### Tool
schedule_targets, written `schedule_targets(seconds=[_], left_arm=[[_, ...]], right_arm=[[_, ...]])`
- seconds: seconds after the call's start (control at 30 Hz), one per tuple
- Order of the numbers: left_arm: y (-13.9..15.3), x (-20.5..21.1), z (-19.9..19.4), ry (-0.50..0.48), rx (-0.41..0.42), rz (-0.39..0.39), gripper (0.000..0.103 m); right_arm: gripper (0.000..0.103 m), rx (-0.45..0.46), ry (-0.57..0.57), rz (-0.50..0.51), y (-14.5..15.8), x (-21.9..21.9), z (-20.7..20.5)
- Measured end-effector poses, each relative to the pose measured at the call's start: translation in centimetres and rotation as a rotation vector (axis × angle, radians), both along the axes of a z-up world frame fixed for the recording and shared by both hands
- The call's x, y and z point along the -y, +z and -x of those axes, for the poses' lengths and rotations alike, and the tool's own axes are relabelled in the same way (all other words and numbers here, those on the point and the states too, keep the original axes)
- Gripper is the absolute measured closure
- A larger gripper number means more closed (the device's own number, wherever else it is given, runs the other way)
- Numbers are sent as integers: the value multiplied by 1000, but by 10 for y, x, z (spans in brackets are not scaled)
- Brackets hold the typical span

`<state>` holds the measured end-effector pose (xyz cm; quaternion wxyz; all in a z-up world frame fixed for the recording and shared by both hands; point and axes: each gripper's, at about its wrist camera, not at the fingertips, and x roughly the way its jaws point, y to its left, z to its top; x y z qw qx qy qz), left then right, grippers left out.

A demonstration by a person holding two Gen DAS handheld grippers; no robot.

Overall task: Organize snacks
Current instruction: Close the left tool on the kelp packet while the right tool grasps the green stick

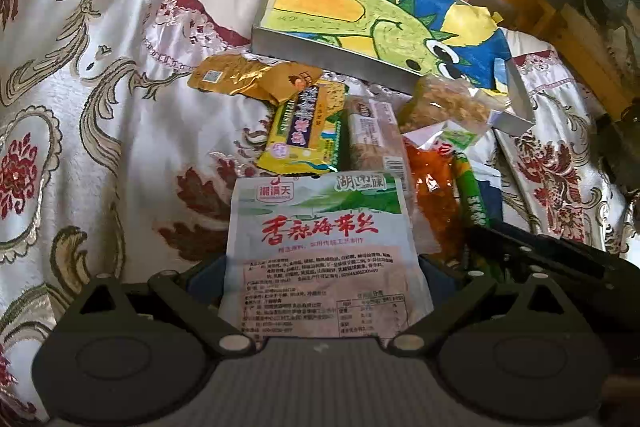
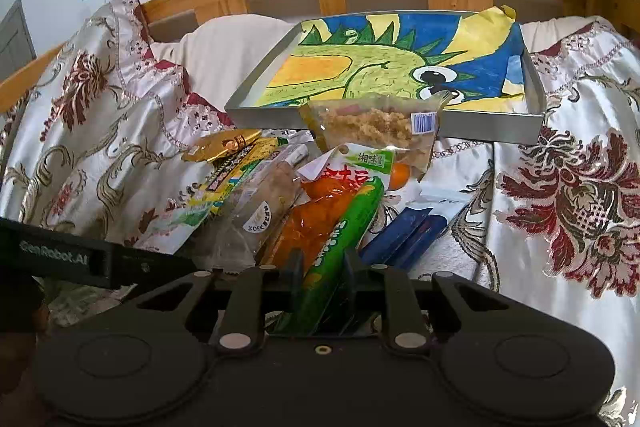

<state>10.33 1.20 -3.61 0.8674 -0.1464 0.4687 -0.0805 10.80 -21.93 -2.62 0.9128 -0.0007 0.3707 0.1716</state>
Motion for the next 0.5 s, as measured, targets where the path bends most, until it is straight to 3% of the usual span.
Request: schedule_targets(seconds=[0.1,0.23,0.4,0.5], left_arm=[[-1,2,0,-5,0,-6,3],[-4,4,-1,2,-9,-8,3],[-3,5,-1,4,-5,-3,4],[-2,5,-1,2,-1,1,4]], right_arm=[[80,-5,14,42,-4,-4,-2],[67,-9,0,30,-9,-6,-9],[67,-1,-14,65,-16,-14,-20],[73,0,-18,61,-15,-12,-18]])
